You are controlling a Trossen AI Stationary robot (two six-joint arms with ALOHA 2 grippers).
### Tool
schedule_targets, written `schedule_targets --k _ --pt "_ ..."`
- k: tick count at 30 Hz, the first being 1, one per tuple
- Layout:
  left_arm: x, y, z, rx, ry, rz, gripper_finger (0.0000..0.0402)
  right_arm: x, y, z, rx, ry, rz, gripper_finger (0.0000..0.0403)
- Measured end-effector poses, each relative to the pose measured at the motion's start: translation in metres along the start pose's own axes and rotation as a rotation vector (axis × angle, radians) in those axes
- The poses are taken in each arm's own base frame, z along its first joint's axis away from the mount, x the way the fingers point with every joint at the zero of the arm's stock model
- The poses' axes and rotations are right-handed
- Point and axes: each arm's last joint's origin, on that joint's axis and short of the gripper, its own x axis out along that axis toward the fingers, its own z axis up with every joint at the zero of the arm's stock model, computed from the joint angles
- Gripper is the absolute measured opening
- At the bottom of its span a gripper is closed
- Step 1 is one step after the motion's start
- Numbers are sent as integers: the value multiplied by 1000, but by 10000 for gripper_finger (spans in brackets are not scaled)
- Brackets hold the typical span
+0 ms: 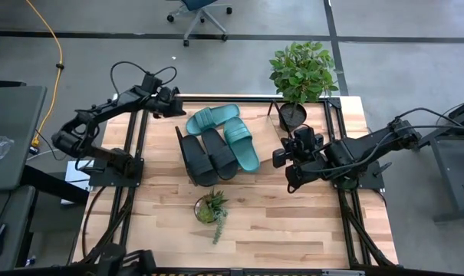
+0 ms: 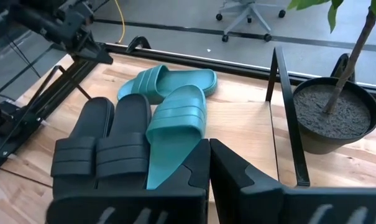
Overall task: Pick and place slides into the shelf
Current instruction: Put the blue slipper on the shelf
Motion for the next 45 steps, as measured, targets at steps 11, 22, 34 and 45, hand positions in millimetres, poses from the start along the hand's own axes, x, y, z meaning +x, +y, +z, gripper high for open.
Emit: schedule_targets --k 11,22,34,45 --pt "16 7 6 -5 36 -66 90 0 1 0 6 -4 4 1" --pt "18 4 7 -30 15 -46 219 5 2 -2 -22 -10 -21 1" --pt "45 -14 -6 -54 63 -4 243 5 2 -3 -25 7 -21 1" --pt "63 -10 -6 -92 68 20 241 5 2 -4 -32 35 -18 1"
